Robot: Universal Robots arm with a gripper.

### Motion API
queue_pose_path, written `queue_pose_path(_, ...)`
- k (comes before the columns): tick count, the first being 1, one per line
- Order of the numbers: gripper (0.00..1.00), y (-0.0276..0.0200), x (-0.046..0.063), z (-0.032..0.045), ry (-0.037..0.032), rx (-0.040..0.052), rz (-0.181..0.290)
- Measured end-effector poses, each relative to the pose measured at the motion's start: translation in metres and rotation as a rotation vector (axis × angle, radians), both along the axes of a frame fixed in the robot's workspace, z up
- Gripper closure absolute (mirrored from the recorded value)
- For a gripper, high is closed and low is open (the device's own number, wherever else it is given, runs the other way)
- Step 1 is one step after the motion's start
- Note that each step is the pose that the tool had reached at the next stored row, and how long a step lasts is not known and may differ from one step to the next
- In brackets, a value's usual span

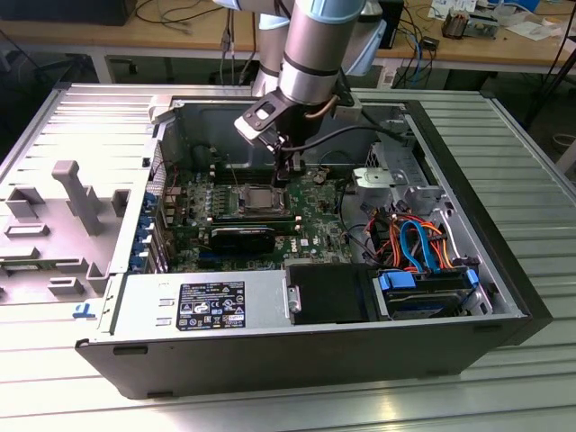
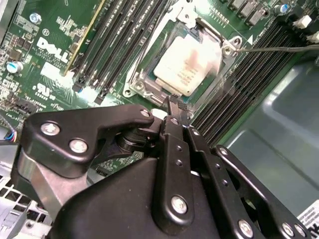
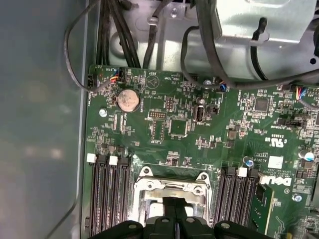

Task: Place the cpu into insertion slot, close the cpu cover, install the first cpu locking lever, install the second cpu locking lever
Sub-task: 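Close the cpu cover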

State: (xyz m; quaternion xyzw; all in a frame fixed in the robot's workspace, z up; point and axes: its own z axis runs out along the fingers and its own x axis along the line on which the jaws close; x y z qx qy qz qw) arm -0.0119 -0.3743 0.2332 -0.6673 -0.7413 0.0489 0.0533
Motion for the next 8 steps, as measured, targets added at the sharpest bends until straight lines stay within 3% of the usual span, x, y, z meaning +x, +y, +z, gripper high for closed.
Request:
queue_pose_path(6,0.89,0.0000,-0.007,-0.0071,0.0000,0.0000,0.058)
queue_pose_path(8,0.89,0.0000,-0.016,-0.0099,0.0000,0.0001,0.062)
